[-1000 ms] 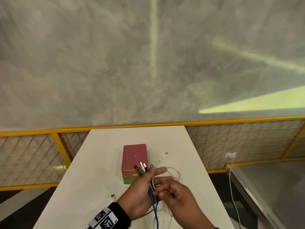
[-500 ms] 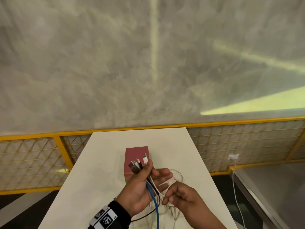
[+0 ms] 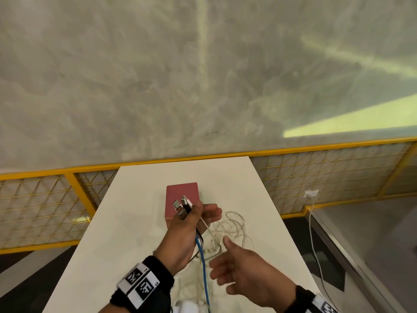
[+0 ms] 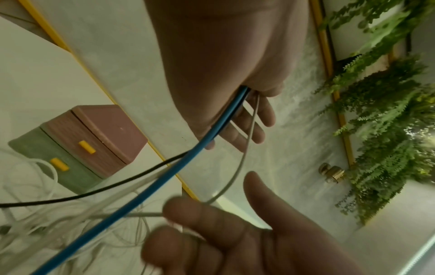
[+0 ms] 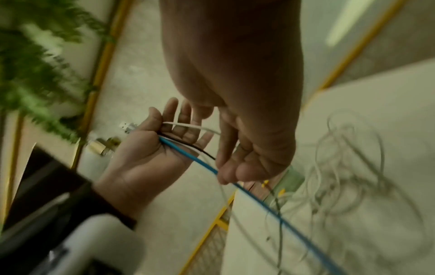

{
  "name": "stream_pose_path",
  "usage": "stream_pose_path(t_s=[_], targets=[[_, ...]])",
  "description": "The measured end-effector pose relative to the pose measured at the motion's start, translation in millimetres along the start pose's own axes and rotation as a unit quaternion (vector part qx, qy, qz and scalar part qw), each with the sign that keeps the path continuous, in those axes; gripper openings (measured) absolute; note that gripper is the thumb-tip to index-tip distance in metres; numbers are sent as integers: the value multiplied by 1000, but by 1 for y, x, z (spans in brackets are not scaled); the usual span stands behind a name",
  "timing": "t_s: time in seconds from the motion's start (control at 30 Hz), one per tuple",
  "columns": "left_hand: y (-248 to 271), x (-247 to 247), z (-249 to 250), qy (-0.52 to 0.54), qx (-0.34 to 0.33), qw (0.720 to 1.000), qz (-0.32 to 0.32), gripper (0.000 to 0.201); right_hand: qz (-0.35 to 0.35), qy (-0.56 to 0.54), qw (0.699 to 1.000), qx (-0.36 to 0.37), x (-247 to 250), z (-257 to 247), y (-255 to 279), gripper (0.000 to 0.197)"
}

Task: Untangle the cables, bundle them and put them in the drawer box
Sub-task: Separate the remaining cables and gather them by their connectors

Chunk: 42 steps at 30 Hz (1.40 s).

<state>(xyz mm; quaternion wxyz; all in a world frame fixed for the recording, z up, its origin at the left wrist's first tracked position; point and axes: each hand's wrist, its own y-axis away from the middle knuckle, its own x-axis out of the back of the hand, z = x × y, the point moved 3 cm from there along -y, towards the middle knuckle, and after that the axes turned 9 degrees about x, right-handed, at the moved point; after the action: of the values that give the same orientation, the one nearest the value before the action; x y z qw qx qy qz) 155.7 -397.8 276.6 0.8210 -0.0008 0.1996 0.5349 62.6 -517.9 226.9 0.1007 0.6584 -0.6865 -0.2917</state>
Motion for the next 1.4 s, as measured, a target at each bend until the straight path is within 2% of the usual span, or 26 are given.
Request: stream_pose_path(t_s=[0.07,0.2,0.3,0.37,0.4,0.47,0.5,0.53,0.57,0.6,0.63,0.67,0.7,0.77,0.87,0.93,1.0,1.1,1.17,1.23,1.27,1.3,1.37,1.4], targets=[[8,-5,-4,-9,14,1000,-23,44,-16,-119,993,-23,-2,1,-11,67],[28,-6,-16,-38,51,997,-49,43,29,-270,963,2,6,-11,-36,28],[41,16,-32,-129,98,985,-61,48,86,-329,940,13,25,-25,-48,34],[53,29,-38,-199,156,963,-93,49,101,-342,934,22,35,-37,-49,35],[59,33,-43,-236,206,944,-106,48,103,-343,933,25,38,-42,-50,34],[69,59,-61,-297,281,907,-97,39,99,-333,937,28,38,-46,-53,33],[80,76,-64,-301,279,910,-61,29,98,-323,941,32,36,-46,-55,33],[87,96,-74,-292,285,912,-43,40,99,-316,943,35,35,-45,-57,31],[90,115,-88,-280,274,918,-57,76,96,-309,946,37,31,-43,-58,28],[81,132,-96,-259,242,933,-54,101,93,-300,949,37,27,-39,-58,23],[67,134,-89,-253,207,945,-13,96,91,-291,951,42,26,-33,-59,17],[60,121,-77,-248,197,948,13,68,80,-279,956,47,20,-27,-59,13],[50,103,-64,-231,184,955,26,48,61,-264,961,50,16,-21,-58,12],[32,78,-47,-144,153,971,114,38,6,-225,973,49,1,-10,-53,13],[18,43,-40,-178,91,974,103,23,-48,-188,979,57,-18,-5,-49,14],[15,28,-52,-231,94,964,86,19,-48,-192,978,61,-24,-5,-48,19],[16,25,-56,-238,89,963,85,21,-49,-174,982,50,-29,-6,-49,21],[22,29,-57,-221,143,964,36,19,-44,-189,981,24,-21,-13,-52,37],[34,36,-59,-290,178,939,-47,21,-9,-226,974,21,-5,-25,-58,39],[50,50,-68,-375,214,892,-134,30,23,-227,973,24,12,-37,-65,28],[59,59,-73,-415,232,866,-156,27,26,-226,973,26,17,-42,-66,23],[67,71,-76,-448,253,845,-147,24,30,-230,972,25,20,-43,-70,21],[75,94,-79,-535,249,799,-111,44,23,-237,971,29,20,-43,-73,18],[75,101,-77,-552,249,790,-99,51,22,-243,969,32,18,-40,-74,18]])
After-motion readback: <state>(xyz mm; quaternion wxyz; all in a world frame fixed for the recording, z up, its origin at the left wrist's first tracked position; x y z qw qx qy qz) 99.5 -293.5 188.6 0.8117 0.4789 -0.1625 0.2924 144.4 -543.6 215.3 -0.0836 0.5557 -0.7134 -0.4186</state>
